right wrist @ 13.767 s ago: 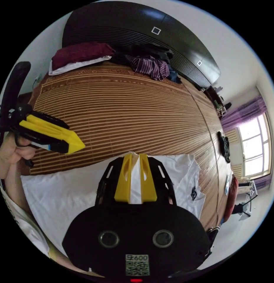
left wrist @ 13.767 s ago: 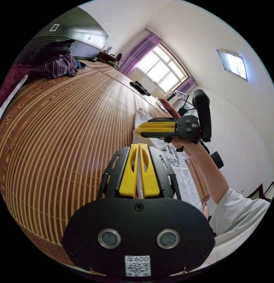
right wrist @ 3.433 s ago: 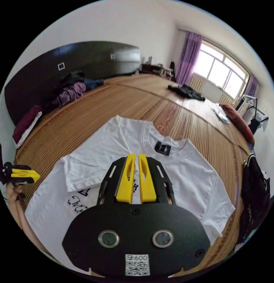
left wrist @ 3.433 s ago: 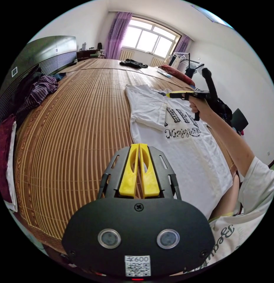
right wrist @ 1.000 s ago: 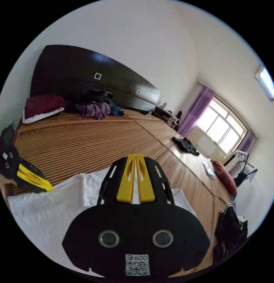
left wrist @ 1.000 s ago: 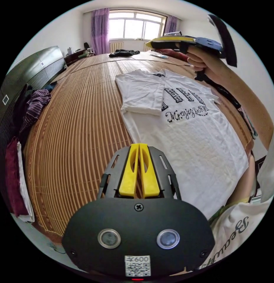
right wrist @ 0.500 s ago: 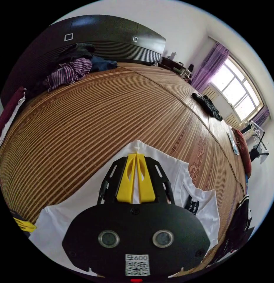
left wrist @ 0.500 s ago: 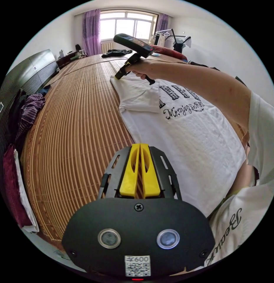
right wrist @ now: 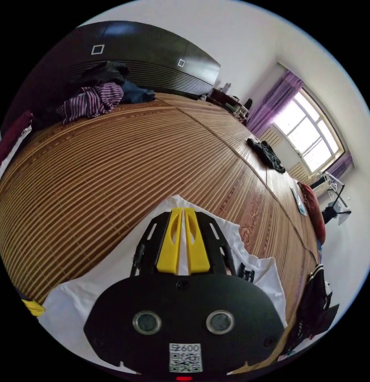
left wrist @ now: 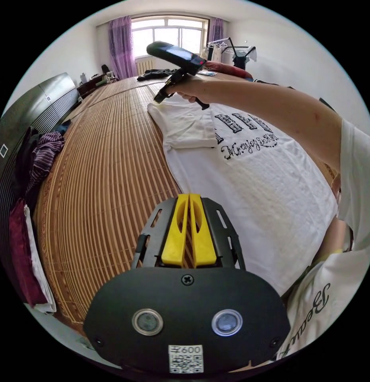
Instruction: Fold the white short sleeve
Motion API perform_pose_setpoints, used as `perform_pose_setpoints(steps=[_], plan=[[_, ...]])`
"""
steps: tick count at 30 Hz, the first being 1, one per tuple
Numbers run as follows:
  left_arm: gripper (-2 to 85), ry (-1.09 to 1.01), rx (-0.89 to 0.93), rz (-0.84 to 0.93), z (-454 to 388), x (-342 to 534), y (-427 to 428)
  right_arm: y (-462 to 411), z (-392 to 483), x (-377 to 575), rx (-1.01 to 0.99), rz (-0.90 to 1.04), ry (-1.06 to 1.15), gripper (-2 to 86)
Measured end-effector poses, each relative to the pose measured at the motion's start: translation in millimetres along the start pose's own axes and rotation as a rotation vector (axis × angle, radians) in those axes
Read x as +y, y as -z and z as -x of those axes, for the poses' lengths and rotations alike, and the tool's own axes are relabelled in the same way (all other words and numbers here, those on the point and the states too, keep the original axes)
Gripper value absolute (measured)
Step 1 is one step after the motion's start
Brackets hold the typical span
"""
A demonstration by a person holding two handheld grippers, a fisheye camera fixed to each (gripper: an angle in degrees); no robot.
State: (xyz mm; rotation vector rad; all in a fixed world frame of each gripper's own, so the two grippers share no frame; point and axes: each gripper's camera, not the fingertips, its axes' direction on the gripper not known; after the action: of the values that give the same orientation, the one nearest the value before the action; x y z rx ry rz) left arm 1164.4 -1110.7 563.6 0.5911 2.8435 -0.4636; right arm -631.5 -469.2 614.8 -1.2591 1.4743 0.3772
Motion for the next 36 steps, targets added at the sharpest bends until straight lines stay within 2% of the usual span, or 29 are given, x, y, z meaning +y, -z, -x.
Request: perform_pose_setpoints(steps=[3,6,8,10,12,15,17,18,20,23,25,28,30,32,33,36], plan=[[0.9,0.029,0.045,-0.001,-4.0,9.3,17.8,91.8,-4.0,33.7,-0.146,-0.133,-0.073,-0.9],[0.9,0.116,-0.085,-0.099,-10.7,23.5,63.6,208.1,8.5,104.1,-0.222,-0.246,-0.055,-0.9],[0.8,0.207,-0.160,-0.478,-20.7,63.9,134.0,298.4,15.5,177.5,-0.254,-0.254,-0.052,-0.9],[0.7,0.256,-0.184,-0.699,-30.5,101.8,173.2,366.3,12.9,238.4,-0.252,-0.227,-0.091,-0.8],[0.6,0.309,-0.216,-0.812,-41.1,133.3,198.1,435.5,4.8,300.1,-0.206,-0.205,-0.153,-0.8],[0.5,0.396,-0.211,-0.902,-60.3,173.1,223.8,548.1,-8.6,391.9,-0.008,-0.181,-0.271,-0.8],[0.4,0.342,-0.174,-0.995,-91.8,202.4,237.8,639.1,-14.4,455.6,0.156,-0.279,-0.434,-0.8],[0.4,0.283,-0.187,-1.014,-104.6,208.3,239.6,659.9,-13.7,470.7,0.181,-0.324,-0.471,-0.8],[0.4,0.060,-0.349,-0.991,-170.3,228.7,236.1,725.6,-6.0,524.1,0.238,-0.510,-0.593,-0.8],[0.5,0.105,-0.467,-1.003,-247.2,269.4,252.4,780.2,-3.5,566.2,0.209,-0.629,-0.721,-0.6],[0.6,0.067,-0.428,-1.017,-286.1,292.6,278.1,804.9,-4.6,579.2,0.154,-0.636,-0.728,-0.3],[0.5,-0.020,-0.399,-0.922,-334.7,323.5,312.8,833.3,-9.8,590.6,0.087,-0.576,-0.794,2.6],[0.5,-0.025,-0.374,-0.840,-352.2,338.1,324.7,849.4,-0.9,593.9,0.032,-0.615,-0.727,4.8],[0.4,0.014,-0.320,-0.632,-365.6,342.4,328.5,868.8,12.6,594.9,0.026,-0.654,-0.689,6.1],[0.4,0.016,-0.319,-0.603,-370.1,344.2,327.7,872.1,13.8,593.4,0.027,-0.640,-0.694,6.9],[0.4,-0.025,-0.353,-0.685,-405.6,364.2,328.8,885.9,23.2,584.3,0.032,-0.541,-0.648,9.6]])
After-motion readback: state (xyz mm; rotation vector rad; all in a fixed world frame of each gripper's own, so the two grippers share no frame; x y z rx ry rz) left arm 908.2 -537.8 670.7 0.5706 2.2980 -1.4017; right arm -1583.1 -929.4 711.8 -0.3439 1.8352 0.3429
